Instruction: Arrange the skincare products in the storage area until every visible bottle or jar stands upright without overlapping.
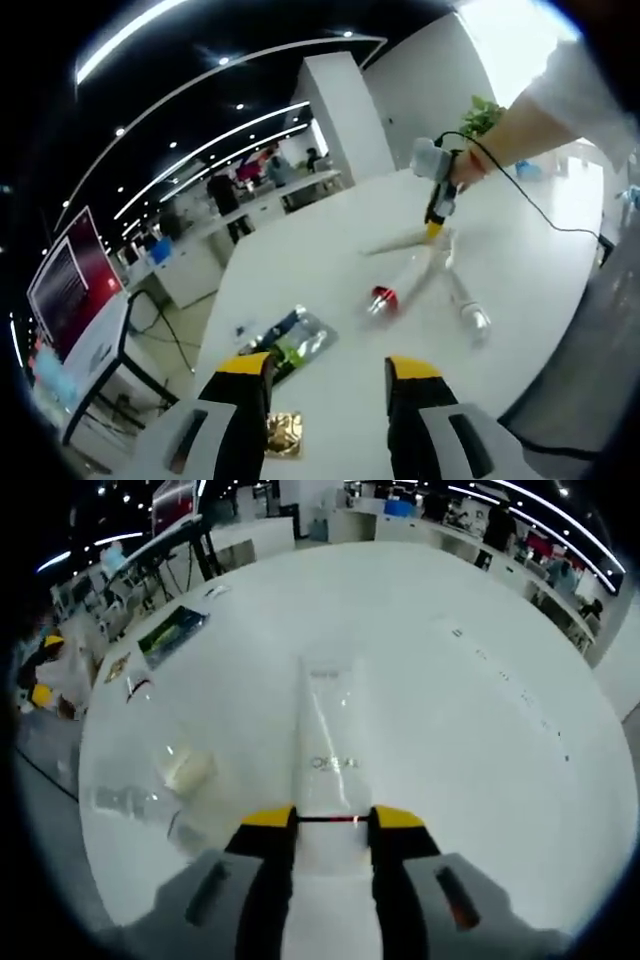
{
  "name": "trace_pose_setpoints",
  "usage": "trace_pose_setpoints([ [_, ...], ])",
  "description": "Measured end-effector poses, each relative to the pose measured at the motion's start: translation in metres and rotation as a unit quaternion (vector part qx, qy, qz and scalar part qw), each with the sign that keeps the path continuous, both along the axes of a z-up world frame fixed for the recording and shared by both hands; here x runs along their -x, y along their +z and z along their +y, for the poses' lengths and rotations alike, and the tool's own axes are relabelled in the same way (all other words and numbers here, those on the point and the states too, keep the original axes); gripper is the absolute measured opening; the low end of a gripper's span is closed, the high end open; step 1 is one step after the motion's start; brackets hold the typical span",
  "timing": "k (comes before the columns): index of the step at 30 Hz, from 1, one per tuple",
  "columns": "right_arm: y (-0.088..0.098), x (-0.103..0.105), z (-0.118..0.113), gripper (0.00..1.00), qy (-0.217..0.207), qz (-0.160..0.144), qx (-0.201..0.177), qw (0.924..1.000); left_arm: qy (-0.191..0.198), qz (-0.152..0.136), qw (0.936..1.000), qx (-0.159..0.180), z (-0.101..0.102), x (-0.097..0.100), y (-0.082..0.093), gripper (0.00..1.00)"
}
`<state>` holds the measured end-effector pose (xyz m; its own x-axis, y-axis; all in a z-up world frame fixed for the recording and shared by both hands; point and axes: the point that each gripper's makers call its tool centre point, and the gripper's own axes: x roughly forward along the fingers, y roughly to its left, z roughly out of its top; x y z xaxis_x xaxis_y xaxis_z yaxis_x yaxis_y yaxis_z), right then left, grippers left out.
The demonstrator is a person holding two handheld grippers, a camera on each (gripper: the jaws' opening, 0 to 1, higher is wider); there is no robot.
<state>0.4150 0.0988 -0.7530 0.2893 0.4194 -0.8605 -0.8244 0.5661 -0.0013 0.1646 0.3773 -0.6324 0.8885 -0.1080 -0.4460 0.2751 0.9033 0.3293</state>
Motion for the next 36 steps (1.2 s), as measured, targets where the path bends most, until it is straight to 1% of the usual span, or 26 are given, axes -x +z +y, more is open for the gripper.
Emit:
trace_pose_setpoints([
  [5,-0.001,0.012,-0.006,0.29,0.007,-0.011,0.01,0.9999,-0.004,0.005,1.0,0.004,-0.001,0.0,-0.001,0.47],
  [8,-0.001,0.017,-0.006,0.29,0.014,-0.013,0.012,0.9997,-0.005,0.007,0.9996,0.025,-0.001,0.0,0.0,0.47],
  [9,-0.001,0.021,-0.005,0.29,0.021,-0.013,0.014,0.9996,-0.009,0.013,0.9971,0.074,-0.005,-0.002,0.001,0.47],
  [10,-0.001,0.023,-0.005,0.29,0.028,-0.015,0.016,0.9994,-0.009,0.016,0.9951,0.097,-0.006,-0.004,0.003,0.47],
  [11,-0.001,0.029,-0.005,0.29,0.045,-0.015,0.021,0.9986,-0.013,0.021,0.9928,0.117,-0.008,-0.008,0.005,0.46],
  [12,-0.001,0.031,-0.006,0.29,0.056,-0.017,0.026,0.9979,-0.024,0.024,0.9929,0.114,-0.009,-0.012,0.009,0.46],
  [13,-0.002,0.036,-0.007,0.29,0.07,-0.02,0.034,0.9967,-0.039,0.017,0.994,0.101,-0.011,-0.018,0.013,0.46],
  [14,-0.002,0.038,-0.006,0.29,0.074,-0.021,0.035,0.9964,-0.053,0.007,0.9944,0.092,-0.014,-0.025,0.019,0.45],
  [16,-0.003,0.043,-0.006,0.29,0.085,-0.027,0.04,0.9953,-0.089,0.002,0.9912,0.098,-0.025,-0.042,0.028,0.45],
  [18,-0.004,0.046,-0.007,0.29,0.096,-0.035,0.046,0.9937,-0.112,0.017,0.9834,0.142,-0.038,-0.063,0.031,0.45],
  [19,-0.004,0.047,-0.007,0.29,0.092,-0.039,0.045,0.994,-0.131,0.032,0.9772,0.164,-0.048,-0.077,0.029,0.44],
  [20,-0.004,0.046,-0.007,0.28,0.089,-0.049,0.046,0.9938,-0.142,0.038,0.9735,0.175,-0.055,-0.087,0.028,0.43],
  [21,-0.003,0.046,-0.007,0.28,0.087,-0.057,0.045,0.9936,-0.145,0.037,0.9725,0.178,-0.058,-0.093,0.027,0.42],
  [22,-0.003,0.046,-0.007,0.28,0.083,-0.068,0.041,0.9934,-0.156,0.031,0.9729,0.169,-0.065,-0.109,0.026,0.4],
  [23,-0.003,0.046,-0.007,0.28,0.081,-0.07,0.04,0.9935,-0.162,0.028,0.974,0.156,-0.069,-0.12,0.024,0.38],
  [24,-0.003,0.046,-0.008,0.28,0.075,-0.077,0.036,0.9936,-0.16,0.029,0.9751,0.151,-0.077,-0.135,0.02,0.37],
  [25,-0.003,0.046,-0.009,0.28,0.076,-0.078,0.036,0.9934,-0.167,0.029,0.9746,0.147,-0.082,-0.144,0.018,0.36],
  [26,-0.003,0.047,-0.009,0.28,0.075,-0.078,0.034,0.9935,-0.174,0.036,0.9726,0.149,-0.09,-0.157,0.012,0.36],
  [27,-0.003,0.048,-0.009,0.28,0.074,-0.078,0.032,0.9937,-0.177,0.047,0.9717,0.149,-0.095,-0.164,0.007,0.36],
  [28,-0.003,0.05,-0.008,0.28,0.082,-0.081,0.031,0.9929,-0.181,0.06,0.9709,0.145,-0.102,-0.175,-0.003,0.36],
  [29,-0.004,0.049,-0.008,0.28,0.091,-0.083,0.033,0.9918,-0.18,0.068,0.97,0.148,-0.105,-0.183,-0.008,0.36],
  [30,-0.004,0.049,-0.008,0.28,0.098,-0.087,0.034,0.9909,-0.181,0.083,0.9683,0.15,-0.111,-0.191,-0.018,0.36],
  [32,-0.004,0.05,-0.008,0.28,0.106,-0.098,0.038,0.9888,-0.182,0.105,0.9628,0.17,-0.119,-0.201,-0.029,0.35],
  [33,-0.003,0.049,-0.009,0.28,0.106,-0.101,0.037,0.9886,-0.176,0.125,0.9552,0.202,-0.125,-0.208,-0.036,0.35],
  [34,-0.003,0.049,-0.009,0.28,0.105,-0.103,0.032,0.9886,-0.175,0.143,0.9451,0.236,-0.133,-0.214,-0.041,0.35],
  [36,-0.003,0.049,-0.01,0.28,0.102,-0.111,0.024,0.9884,-0.17,0.17,0.9317,0.272,-0.14,-0.22,-0.049,0.33],
])
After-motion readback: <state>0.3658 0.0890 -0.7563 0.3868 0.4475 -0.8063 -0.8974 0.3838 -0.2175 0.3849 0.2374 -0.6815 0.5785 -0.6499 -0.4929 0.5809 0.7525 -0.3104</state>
